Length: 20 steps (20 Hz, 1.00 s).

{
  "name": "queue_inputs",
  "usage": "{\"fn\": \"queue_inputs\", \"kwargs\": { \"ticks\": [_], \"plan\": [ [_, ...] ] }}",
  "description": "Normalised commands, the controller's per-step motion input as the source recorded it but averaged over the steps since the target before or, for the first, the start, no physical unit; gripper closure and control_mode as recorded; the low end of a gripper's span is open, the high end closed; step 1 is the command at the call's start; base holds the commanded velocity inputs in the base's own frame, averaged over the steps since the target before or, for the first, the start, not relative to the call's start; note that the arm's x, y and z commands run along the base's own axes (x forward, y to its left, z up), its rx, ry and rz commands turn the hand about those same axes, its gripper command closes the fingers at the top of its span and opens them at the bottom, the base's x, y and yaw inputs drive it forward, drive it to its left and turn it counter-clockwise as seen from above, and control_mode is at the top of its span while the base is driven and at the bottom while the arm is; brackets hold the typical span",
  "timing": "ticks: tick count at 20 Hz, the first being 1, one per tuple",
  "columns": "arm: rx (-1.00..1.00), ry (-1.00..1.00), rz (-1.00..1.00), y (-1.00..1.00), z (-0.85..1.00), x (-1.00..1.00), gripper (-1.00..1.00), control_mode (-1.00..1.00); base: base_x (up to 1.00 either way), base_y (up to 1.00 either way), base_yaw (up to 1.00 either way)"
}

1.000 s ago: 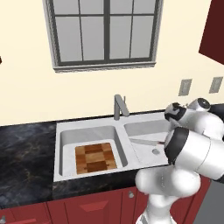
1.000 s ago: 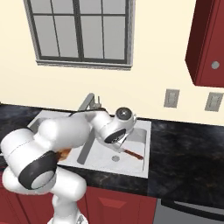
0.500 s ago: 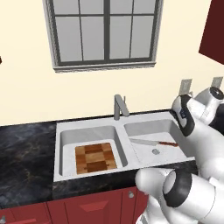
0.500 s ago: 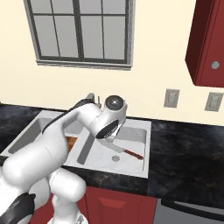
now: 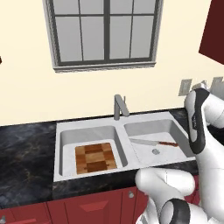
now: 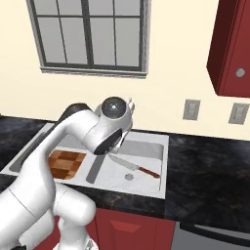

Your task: Move the cutting board and knife to the sink. Then move spray from the cabinet to the counter.

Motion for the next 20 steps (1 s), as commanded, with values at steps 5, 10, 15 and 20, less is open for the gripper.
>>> {"fn": "queue_inputs", "kwargs": {
  "ticks": [5,10,15,20],
  "plan": [
    [-0.04,-0.18,0.00,0.09,0.07,-0.51,-1.00,-1.00,0.00,0.00,0.00],
    [-0.01,-0.14,0.00,0.00,-0.03,-0.19,-1.00,-1.00,0.00,0.00,0.00],
    [0.00,0.00,0.00,0.00,0.00,0.00,-1.00,1.00,0.00,0.00,0.00],
    [0.00,0.00,0.00,0.00,0.00,0.00,-1.00,1.00,-0.50,0.00,0.00]
  ]
}}
